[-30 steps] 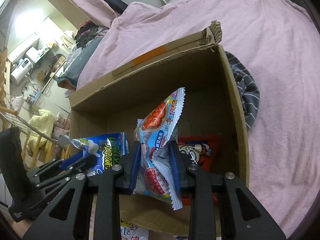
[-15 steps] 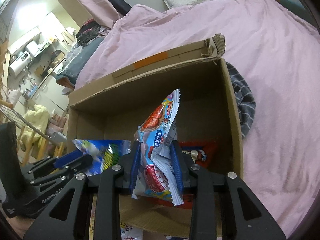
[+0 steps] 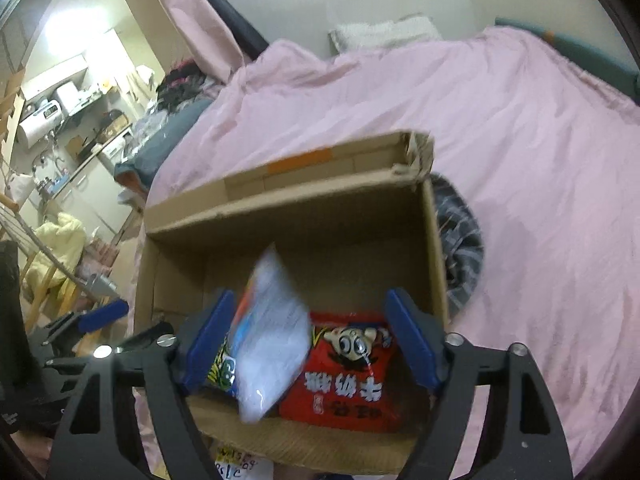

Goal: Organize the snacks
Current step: 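Carry both packets over the box and open both tools to drop them inside, then withdraw both tools and move the left tool toward the yellow peanut packet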

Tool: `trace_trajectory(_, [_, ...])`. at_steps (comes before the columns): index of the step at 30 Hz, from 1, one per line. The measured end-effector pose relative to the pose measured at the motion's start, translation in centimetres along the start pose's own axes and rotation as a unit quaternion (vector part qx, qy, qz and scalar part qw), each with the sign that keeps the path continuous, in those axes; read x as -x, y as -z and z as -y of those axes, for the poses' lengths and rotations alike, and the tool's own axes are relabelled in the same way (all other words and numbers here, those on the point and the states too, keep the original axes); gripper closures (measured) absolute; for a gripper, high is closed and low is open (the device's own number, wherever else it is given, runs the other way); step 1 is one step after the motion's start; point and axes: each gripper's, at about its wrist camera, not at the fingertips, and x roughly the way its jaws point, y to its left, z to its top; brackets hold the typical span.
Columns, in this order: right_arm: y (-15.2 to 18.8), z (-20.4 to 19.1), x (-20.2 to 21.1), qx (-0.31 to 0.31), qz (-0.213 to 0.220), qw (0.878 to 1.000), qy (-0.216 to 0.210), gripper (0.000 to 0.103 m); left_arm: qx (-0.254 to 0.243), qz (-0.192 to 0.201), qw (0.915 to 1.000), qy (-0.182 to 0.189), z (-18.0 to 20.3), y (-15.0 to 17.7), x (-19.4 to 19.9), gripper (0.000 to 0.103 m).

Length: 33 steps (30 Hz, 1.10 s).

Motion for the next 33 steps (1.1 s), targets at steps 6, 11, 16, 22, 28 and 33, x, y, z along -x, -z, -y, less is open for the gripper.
trace_trajectory(6, [0.1,0.1,1.0,0.000,0.004,1.000,0.003,0.022,0.016,-0.002,0.9999,0.002,-0.5,0.5,0.4,0.023])
trace_trajectory(11, [0.6,0.2,2.5,-0.007,0.005,1.000,-0.002,0.022,0.026,0.010,0.9996,0.010,-0.8,0.8,1.7,0.023])
trace_trajectory(16, [1.0,-0.4,3.9,-0.009,0.008,1.000,-0.012,0.022,0.029,0.023,0.9993,0.002,-1.0,1.1,3.3,0.023])
trace_trajectory(22, [2.3,-1.2,5.7,-0.003,0.010,1.000,-0.016,0.022,0.056,0.034,0.9978,0.004,-2.4,2.6,5.6,0.023])
trace_trajectory(28, [4.4,-1.5,7.7,-0.006,0.003,1.000,-0.021,0.022,0.082,0.021,0.9964,0.007,-3.4,4.9,7.1,0.023])
trace_trajectory(33, [6.0,-1.9,8.8,0.001,-0.007,1.000,-0.015,0.022,0.078,-0.005,0.9969,0.002,-3.3,6.7,7.1,0.023])
